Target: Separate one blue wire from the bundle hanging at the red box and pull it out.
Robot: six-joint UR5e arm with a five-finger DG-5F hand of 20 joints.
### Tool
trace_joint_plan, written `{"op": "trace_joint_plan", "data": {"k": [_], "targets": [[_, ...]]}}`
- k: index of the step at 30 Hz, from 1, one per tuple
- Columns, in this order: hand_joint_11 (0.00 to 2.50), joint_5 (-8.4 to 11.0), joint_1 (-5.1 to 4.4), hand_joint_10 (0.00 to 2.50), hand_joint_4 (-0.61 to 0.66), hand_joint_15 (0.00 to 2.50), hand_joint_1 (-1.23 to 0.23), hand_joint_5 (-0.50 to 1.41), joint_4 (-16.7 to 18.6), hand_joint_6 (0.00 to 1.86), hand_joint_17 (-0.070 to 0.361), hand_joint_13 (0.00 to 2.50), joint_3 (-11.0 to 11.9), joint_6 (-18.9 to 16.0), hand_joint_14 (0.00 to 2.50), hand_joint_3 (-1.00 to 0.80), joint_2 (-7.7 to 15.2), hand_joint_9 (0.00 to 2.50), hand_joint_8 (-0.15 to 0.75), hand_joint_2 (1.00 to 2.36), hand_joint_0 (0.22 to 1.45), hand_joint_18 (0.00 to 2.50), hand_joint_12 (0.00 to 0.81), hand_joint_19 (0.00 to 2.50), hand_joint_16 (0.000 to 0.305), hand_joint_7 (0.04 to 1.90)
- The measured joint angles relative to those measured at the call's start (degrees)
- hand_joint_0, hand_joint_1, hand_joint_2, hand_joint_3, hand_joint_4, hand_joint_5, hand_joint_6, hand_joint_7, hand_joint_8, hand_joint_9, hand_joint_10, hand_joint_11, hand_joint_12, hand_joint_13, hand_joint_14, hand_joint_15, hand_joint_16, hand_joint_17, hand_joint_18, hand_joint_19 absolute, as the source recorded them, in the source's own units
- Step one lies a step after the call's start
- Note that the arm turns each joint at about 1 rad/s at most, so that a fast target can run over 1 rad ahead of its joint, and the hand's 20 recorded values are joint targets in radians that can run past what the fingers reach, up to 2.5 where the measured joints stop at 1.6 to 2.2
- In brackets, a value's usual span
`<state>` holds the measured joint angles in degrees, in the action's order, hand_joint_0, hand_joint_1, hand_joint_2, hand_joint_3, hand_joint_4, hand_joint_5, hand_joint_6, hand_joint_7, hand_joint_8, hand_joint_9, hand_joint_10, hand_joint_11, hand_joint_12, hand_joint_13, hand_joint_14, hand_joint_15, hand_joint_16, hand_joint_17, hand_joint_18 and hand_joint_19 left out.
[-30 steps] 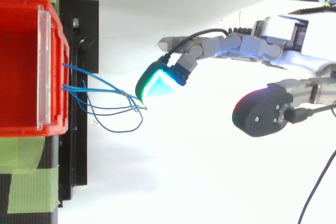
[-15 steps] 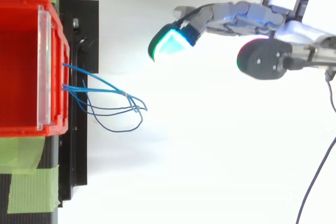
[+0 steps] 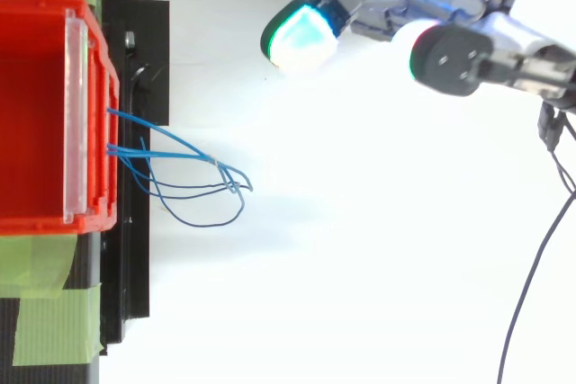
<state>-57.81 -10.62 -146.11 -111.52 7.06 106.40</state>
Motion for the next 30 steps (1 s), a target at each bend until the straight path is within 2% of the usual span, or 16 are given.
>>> {"op": "trace_joint_plan", "data": {"k": [5, 8, 10, 13, 17, 30], "targets": [[0.0, 0.43, -0.24, 0.0, 0.24, 0.15, -0.52, -0.26, 6.8, 0.5, 0.17, 0.0, 0.28, 0.11, 0.0, -0.5, 4.56, 0.0, 0.255, 1.0, 0.44, 0.0, 0.403, 0.08, 0.075, 0.86], [0.0, 0.64, -0.32, 0.0, 0.26, 0.15, -0.53, -0.26, 11.2, 0.5, 0.17, 0.0, 1.5, 0.11, 0.0, -0.5, 7.51, 0.0, 0.26, 1.0, 0.44, 0.0, 0.405, 0.08, 0.076, 0.89], [0.0, 0.66, -0.34, 0.0, 0.28, 0.16, -0.54, -0.25, 13.09, 0.5, 0.168, 0.0, 2.84, 0.07, 0.0, -0.5, 9.37, 0.0, 0.264, 1.0, 0.44, 0.0, 0.406, 0.09, 0.075, 0.93], [0.0, 0.61, -0.39, 0.0, 0.29, 0.16, -0.55, -0.24, 13.65, 0.5, 0.167, 0.0, 4.89, -0.07, 0.01, -0.5, 11.51, 0.0, 0.268, 1.0, 0.45, 0.0, 0.408, 0.09, 0.074, 0.97], [0.0, 0.58, -0.57, 0.0, 0.3, 0.16, -0.56, -0.23, 13.53, 0.5, 0.166, 0.0, 6.44, 0.01, 0.0, -0.5, 12.67, 0.0, 0.275, 1.0, 0.45, 0.0, 0.412, 0.1, 0.074, 1.01], [0.0, 0.43, -2.16, 0.0, 0.32, 0.17, -0.59, -0.22, 14.74, 0.5, 0.162, 0.02, 7.87, 0.28, 0.0, -0.5, 12.95, 0.0, 0.283, 1.0, 0.47, 0.0, 0.407, 0.13, 0.072, 1.09]]}}
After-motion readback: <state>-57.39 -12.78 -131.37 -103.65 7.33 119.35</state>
